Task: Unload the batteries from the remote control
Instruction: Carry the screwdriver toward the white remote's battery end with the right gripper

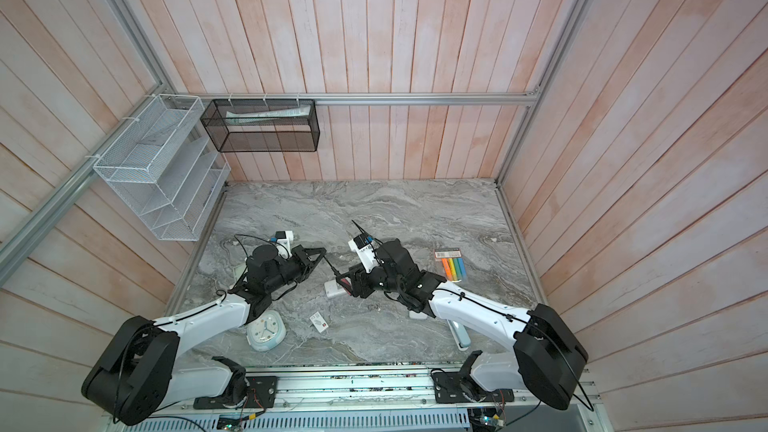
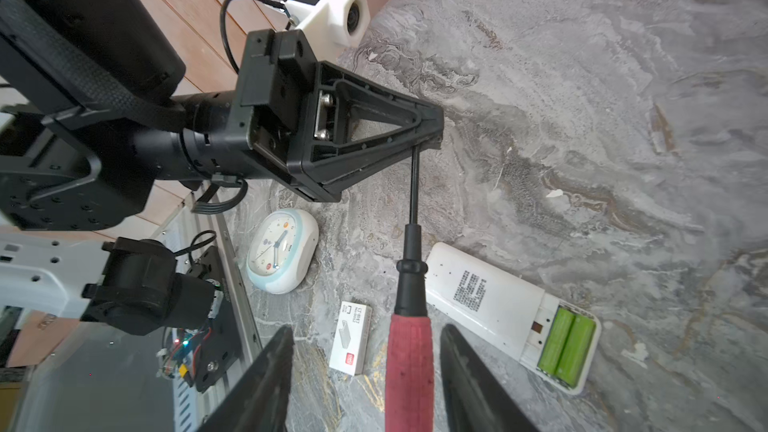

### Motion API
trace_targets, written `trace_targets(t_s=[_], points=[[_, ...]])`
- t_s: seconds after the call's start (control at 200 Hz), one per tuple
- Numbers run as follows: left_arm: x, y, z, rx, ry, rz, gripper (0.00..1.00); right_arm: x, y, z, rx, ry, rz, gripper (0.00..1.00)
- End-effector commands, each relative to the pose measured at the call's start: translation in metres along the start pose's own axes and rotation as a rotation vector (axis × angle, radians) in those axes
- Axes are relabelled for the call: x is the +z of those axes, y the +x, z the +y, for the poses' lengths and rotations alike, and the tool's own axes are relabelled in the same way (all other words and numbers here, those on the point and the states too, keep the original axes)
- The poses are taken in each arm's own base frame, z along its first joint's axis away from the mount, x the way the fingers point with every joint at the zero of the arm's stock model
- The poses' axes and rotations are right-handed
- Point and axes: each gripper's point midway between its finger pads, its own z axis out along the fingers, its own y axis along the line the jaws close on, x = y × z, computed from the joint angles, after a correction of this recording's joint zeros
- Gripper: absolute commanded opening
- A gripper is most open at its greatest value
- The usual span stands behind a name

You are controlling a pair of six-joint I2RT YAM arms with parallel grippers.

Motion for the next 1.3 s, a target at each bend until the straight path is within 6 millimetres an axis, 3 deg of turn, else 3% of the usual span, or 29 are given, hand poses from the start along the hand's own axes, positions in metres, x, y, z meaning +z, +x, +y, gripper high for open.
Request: trace_targets(t_s=[0.0, 0.33, 0.47, 0.85, 1.09, 1.295], points=[[0.0, -0.009, -0.005, -0.064, -0.031, -0.035, 0.0, -0.009, -0.005, -0.018, -0.152, 0.185, 0.005, 0.58], [0.009, -0.006, -0.001, -0.124, -0.098, 0.019, 0.0, -0.007, 0.027, -0.028, -0.462, 0.386, 0.171, 0.58], [0.009, -0.001, -0.003, -0.121, -0.088, 0.048, 0.0, -0.01, 0.025, -0.03, -0.493, 0.401, 0.165, 0.56], [0.008, 0.011, -0.019, -0.17, -0.007, 0.139, 0.0, -0.031, 0.01, -0.021, -0.53, 0.226, 0.167, 0.49], [0.006, 0.01, -0.026, -0.222, 0.028, 0.147, 0.0, -0.032, 0.0, -0.003, -0.535, 0.12, 0.121, 0.49], [0.005, 0.009, -0.03, -0.242, 0.048, 0.155, 0.0, -0.027, -0.002, -0.014, -0.512, 0.177, 0.125, 0.49]])
